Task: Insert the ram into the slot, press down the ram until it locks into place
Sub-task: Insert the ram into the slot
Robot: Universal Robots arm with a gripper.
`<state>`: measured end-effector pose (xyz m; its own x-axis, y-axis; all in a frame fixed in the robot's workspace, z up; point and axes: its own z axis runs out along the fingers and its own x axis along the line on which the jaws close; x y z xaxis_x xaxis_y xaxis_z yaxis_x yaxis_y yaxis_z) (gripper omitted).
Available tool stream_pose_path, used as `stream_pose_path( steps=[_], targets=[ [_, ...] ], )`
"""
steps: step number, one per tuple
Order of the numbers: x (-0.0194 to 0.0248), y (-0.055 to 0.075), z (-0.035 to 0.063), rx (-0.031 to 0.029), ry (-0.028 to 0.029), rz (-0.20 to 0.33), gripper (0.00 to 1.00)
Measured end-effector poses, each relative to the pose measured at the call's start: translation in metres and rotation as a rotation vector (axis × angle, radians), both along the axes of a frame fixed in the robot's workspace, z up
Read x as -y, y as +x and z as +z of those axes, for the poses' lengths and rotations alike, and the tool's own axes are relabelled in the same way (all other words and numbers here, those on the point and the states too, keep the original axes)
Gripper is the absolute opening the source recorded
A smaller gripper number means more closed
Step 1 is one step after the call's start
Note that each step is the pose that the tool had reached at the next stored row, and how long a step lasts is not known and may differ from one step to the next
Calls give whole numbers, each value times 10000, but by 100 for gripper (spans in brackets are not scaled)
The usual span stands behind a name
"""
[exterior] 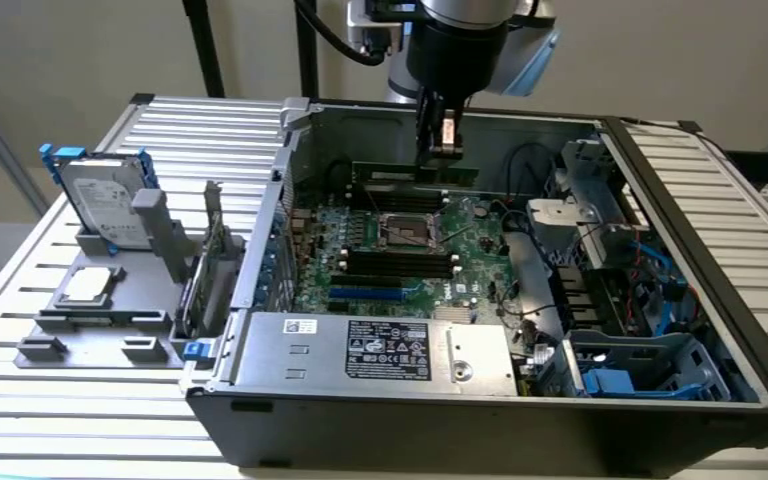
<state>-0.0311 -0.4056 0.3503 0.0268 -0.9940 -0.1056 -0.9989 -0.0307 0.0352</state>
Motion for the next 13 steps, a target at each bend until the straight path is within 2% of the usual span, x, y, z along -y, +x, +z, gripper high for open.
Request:
stream_pose_path(
  steps=[3, 13],
  targets=[
    [0, 0, -52, -1, -59, 1, 13],
    [1, 0, -233, 0, -95, 0, 13]
  ],
)
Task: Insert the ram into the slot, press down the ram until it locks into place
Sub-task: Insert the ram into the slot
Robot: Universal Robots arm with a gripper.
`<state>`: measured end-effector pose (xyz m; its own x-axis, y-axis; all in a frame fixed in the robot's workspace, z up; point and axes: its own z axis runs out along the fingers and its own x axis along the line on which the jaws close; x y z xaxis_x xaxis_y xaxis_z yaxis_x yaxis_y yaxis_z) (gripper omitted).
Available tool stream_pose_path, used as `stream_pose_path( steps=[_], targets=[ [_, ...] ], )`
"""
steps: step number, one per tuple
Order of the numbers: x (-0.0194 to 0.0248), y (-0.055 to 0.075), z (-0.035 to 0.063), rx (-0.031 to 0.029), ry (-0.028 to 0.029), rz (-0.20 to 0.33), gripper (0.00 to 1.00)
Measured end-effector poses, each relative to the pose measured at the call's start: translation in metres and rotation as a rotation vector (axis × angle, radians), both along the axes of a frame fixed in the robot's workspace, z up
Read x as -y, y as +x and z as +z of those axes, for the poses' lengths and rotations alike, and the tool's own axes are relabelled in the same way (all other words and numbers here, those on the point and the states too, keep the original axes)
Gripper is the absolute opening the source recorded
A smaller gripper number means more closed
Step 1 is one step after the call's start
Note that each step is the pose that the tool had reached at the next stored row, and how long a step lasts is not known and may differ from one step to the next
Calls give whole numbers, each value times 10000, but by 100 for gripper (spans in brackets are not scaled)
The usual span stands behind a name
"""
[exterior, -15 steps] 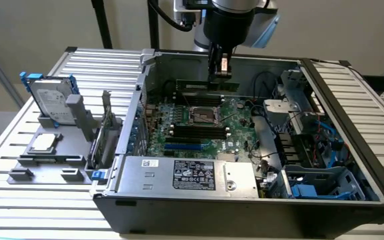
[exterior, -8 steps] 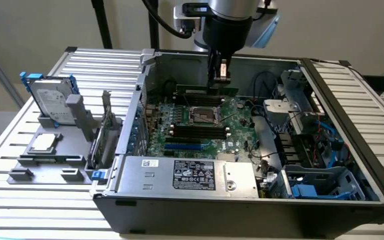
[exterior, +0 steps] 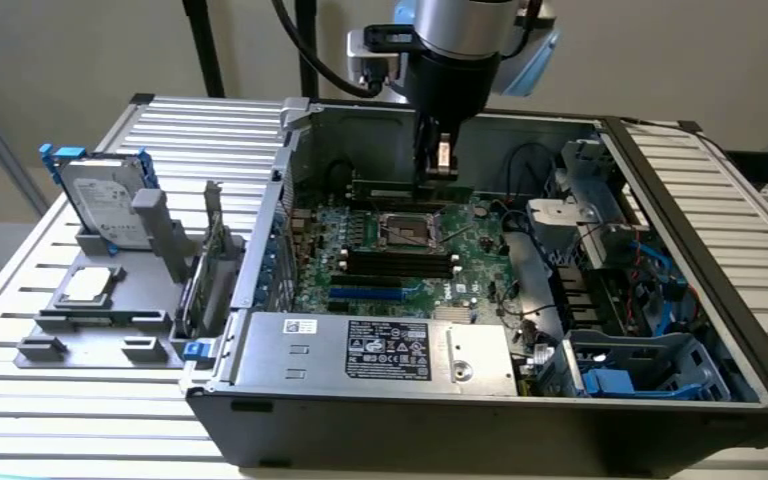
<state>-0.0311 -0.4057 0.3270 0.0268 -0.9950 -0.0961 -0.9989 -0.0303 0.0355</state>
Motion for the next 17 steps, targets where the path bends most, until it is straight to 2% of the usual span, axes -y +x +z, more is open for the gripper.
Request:
stream_pose_path(
  steps=[17],
  targets=[
    [1, 0, -311, 1, -39, 0, 13]
  ],
)
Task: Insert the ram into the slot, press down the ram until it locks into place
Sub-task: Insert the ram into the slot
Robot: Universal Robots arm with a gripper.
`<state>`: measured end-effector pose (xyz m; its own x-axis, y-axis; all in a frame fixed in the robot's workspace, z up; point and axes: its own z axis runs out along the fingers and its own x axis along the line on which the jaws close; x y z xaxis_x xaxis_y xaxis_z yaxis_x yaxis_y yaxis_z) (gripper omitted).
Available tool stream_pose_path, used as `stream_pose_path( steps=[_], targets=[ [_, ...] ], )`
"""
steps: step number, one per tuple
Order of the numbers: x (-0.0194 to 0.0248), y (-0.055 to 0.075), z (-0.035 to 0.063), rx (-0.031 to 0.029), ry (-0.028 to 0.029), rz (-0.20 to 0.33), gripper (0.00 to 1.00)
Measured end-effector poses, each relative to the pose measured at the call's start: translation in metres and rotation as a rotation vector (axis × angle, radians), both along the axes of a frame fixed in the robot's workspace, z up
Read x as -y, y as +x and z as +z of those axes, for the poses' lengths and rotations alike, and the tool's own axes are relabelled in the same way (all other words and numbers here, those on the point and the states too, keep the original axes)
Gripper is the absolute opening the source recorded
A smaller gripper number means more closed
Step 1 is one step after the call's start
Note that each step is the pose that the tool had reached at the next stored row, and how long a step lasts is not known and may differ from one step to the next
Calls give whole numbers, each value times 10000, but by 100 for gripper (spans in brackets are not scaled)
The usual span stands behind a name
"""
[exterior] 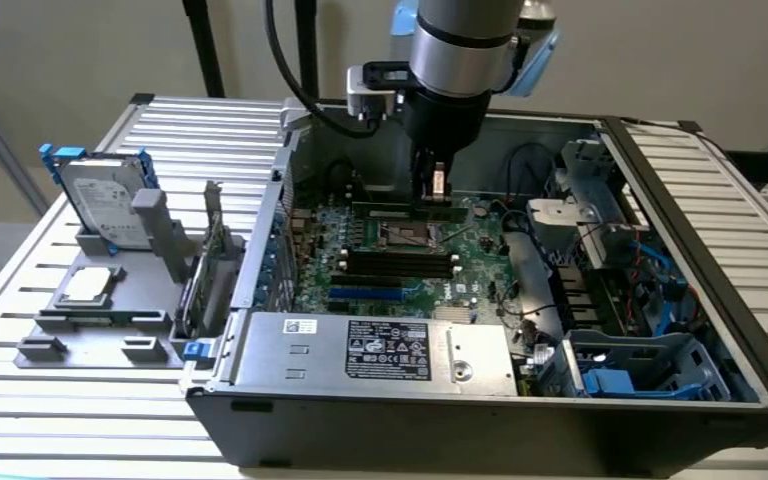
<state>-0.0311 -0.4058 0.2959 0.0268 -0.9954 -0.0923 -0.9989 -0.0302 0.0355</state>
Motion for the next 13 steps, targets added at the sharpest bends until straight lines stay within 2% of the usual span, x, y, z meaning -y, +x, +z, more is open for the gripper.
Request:
stream_pose_path(
  steps=[8, 13],
  targets=[
    [1, -8, -140, 0, -32, -2, 13],
    [3, -23, -220, -6, -74, -7, 13]
  ],
)
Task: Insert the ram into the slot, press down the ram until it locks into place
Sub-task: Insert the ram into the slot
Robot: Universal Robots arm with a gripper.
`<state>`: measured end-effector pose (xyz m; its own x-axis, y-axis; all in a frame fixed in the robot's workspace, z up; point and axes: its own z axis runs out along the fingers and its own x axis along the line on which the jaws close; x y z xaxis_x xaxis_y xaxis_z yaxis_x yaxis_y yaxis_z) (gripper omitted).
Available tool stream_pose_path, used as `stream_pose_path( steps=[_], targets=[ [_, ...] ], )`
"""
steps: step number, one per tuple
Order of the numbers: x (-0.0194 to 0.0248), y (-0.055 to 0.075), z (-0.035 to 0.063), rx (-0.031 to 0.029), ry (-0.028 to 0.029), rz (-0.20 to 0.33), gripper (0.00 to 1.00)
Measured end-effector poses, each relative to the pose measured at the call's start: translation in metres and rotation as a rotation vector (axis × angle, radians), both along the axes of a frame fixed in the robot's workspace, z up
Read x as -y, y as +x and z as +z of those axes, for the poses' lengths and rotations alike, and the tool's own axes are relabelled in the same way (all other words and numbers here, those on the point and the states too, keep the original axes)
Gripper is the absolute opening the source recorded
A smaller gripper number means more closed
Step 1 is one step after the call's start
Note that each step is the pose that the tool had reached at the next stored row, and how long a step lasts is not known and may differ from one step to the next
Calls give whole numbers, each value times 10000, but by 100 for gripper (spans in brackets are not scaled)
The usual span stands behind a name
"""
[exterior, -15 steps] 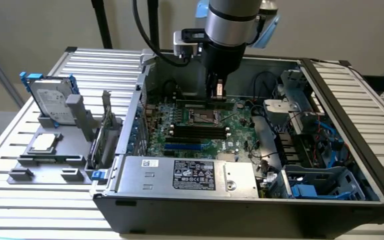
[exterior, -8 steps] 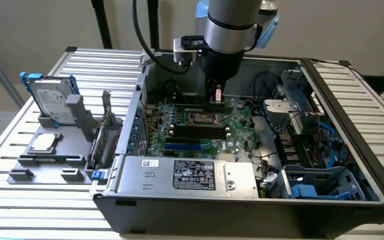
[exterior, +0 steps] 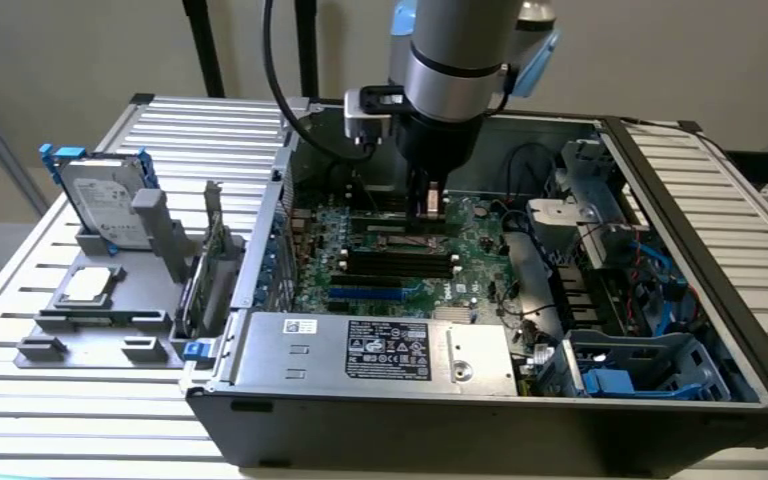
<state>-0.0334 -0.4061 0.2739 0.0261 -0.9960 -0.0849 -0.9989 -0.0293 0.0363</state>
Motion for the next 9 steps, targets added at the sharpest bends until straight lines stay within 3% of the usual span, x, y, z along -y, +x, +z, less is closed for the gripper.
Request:
stream_pose_path(
  steps=[9],
  targets=[
    [0, -4, -116, -5, -99, -3, 13]
  ],
)
